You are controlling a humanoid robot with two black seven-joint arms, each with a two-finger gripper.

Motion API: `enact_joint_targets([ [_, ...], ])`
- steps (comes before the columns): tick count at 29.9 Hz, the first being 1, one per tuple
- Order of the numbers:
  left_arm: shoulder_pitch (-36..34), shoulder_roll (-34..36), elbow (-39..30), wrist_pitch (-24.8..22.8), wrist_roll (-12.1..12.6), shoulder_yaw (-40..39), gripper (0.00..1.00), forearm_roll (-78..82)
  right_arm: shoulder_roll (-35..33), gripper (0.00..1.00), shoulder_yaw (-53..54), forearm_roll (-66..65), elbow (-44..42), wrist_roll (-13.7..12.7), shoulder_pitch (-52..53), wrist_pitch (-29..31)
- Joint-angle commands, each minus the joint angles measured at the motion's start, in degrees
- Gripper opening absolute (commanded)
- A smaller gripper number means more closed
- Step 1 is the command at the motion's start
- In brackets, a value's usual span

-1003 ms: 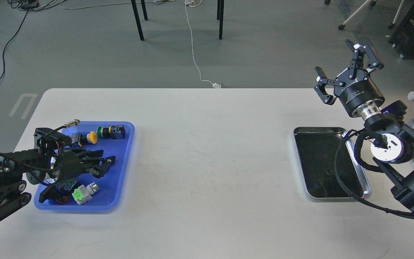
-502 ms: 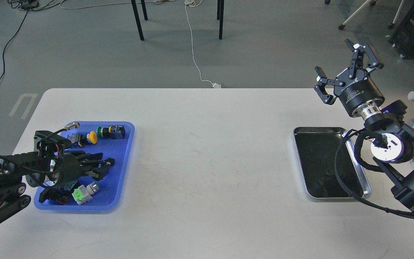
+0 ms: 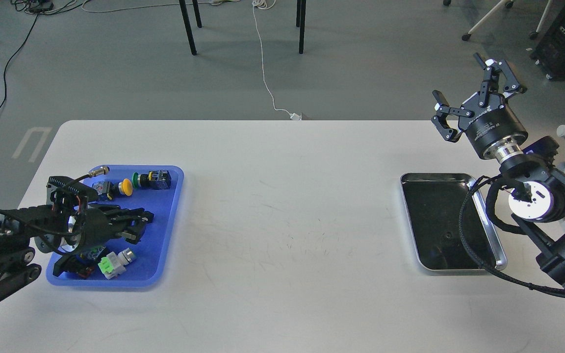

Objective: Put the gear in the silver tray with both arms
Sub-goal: 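Carry the second gear with the left gripper toward the table's middle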

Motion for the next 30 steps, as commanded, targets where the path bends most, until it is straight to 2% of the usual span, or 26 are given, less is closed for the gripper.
enact_joint_targets([
  [1, -4.9, 0.4, -1.4, -0.2, 0.0, 0.0, 0.14, -0.2, -0.8, 0.96, 0.1, 0.1, 0.8, 0.0, -0.1, 0.0],
  [8, -11.4, -2.8, -6.2, -2.3, 1.1, 0.0, 0.15, 0.0, -12.7, 0.96, -1.5, -0.4, 6.2, -0.6, -3.2, 0.8],
  [13, -13.4, -13.3, -6.2, -2.6, 2.8, 0.1, 0.15, 0.2, -23.5, 0.96, -9.2, -0.5, 9.8, -0.4, -3.6, 0.8],
  [17, -14.6, -23.0, -5.3, -2.7, 6.2, 0.7, 0.15, 0.5, -28.1, 0.96, -12.3, -0.5, 10.4, -0.4, -4.3, 0.8],
  [24, -15.6, -33.3, 1.6, -2.6, 6.8, 6.9, 0.15, 0.7, -28.7, 0.96, -14.8, -0.5, 10.4, -0.4, -5.2, 0.7],
  [30, -14.2, -37.4, 2.1, -2.3, 6.9, 11.5, 0.16, 4.0, -28.1, 0.96, -14.9, -0.5, 10.4, -0.4, -5.2, 0.4],
])
